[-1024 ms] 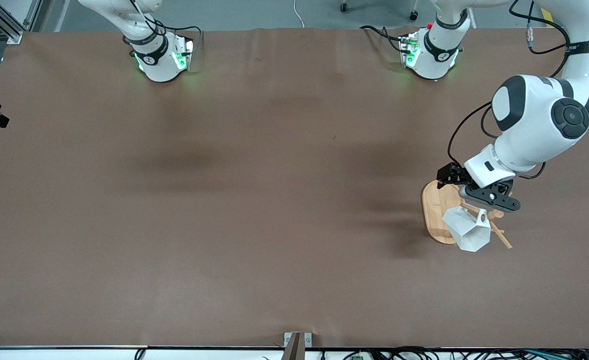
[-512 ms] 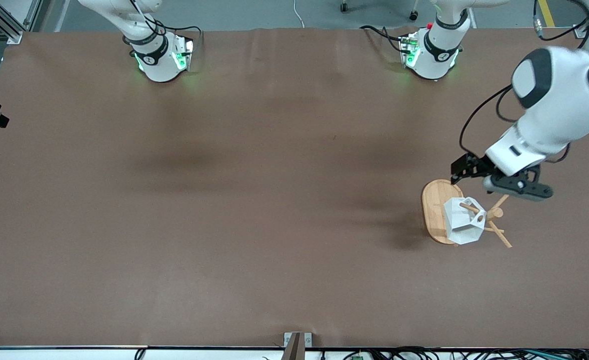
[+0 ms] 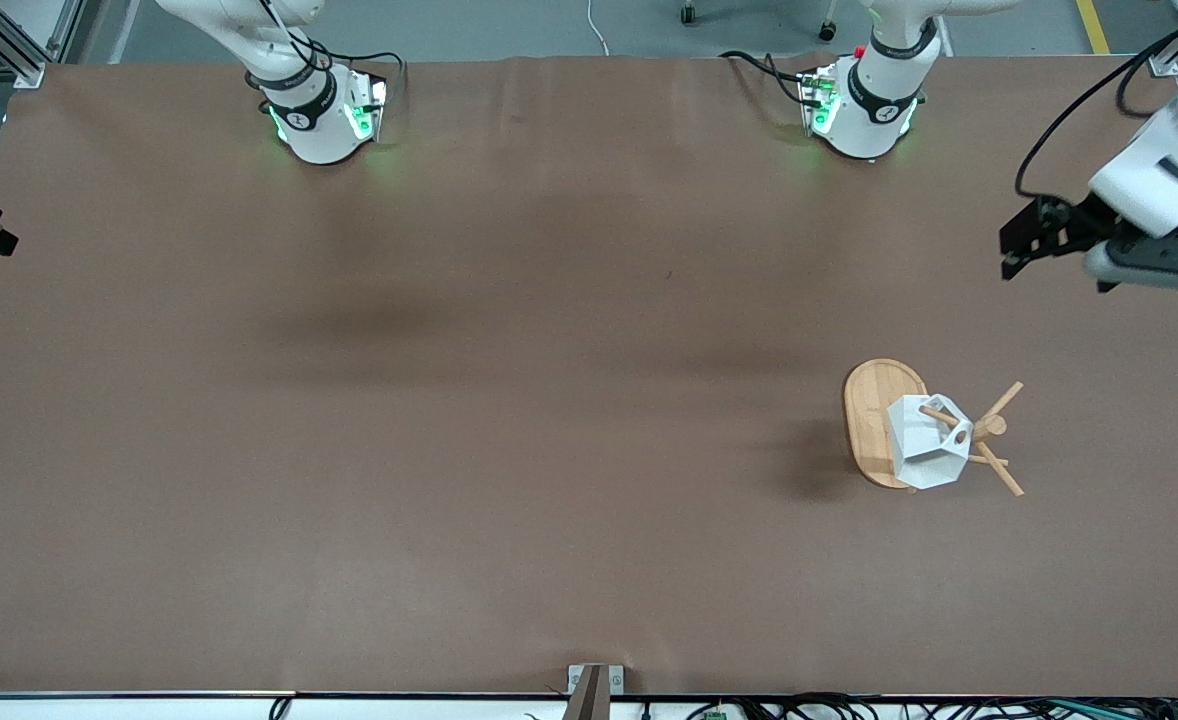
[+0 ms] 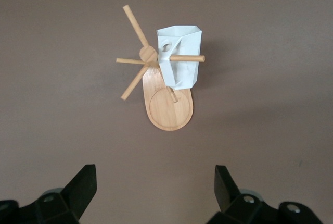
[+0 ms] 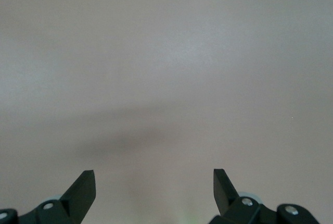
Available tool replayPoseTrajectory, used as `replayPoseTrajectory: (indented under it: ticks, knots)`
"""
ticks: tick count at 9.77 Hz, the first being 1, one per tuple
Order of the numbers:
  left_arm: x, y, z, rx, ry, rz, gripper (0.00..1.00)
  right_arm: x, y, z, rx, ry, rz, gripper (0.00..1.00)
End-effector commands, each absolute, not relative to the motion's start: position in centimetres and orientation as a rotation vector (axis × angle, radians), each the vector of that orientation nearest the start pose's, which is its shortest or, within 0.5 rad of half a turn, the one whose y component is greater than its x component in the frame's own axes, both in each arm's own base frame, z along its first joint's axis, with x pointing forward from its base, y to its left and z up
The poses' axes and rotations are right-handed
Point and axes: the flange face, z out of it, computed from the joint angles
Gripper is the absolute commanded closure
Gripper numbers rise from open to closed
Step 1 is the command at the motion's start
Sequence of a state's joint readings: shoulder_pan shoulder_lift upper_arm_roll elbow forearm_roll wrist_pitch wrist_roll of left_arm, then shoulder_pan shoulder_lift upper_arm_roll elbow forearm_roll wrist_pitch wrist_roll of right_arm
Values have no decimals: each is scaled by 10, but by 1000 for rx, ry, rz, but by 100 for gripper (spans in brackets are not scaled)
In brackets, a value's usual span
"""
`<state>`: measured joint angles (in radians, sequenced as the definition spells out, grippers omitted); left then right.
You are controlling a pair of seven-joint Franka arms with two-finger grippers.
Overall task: Hang cup on rack
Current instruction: 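Open the left gripper and withdraw it from the rack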
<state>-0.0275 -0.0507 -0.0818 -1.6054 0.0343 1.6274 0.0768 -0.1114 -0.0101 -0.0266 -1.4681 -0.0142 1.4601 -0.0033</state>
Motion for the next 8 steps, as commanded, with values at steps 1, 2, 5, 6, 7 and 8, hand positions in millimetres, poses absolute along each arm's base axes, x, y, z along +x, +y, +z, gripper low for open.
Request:
replayPoseTrajectory:
  ticks: [1,2,5,6,7,8]
  knots:
    - [540,-53,648,-3086,276,-51,0,533,-79,669,-3126,207,-8,0]
    - [532,-56,650,-3111,276,-8,0,533,-80,670,-3120,211,-12,0]
    - [516,-62,657,-3164,261,-13,0,533,-82,669,-3119,215,-9,0]
    - [516,-59,657,-3163,281,-14,0,533,-82,669,-3119,215,-9,0]
    - [517,-58,659,-3162,278,-19,0,532,-82,669,-3119,218,-9,0]
    - [516,-58,660,-3158,273,-23,0,532,-83,669,-3117,220,-9,0]
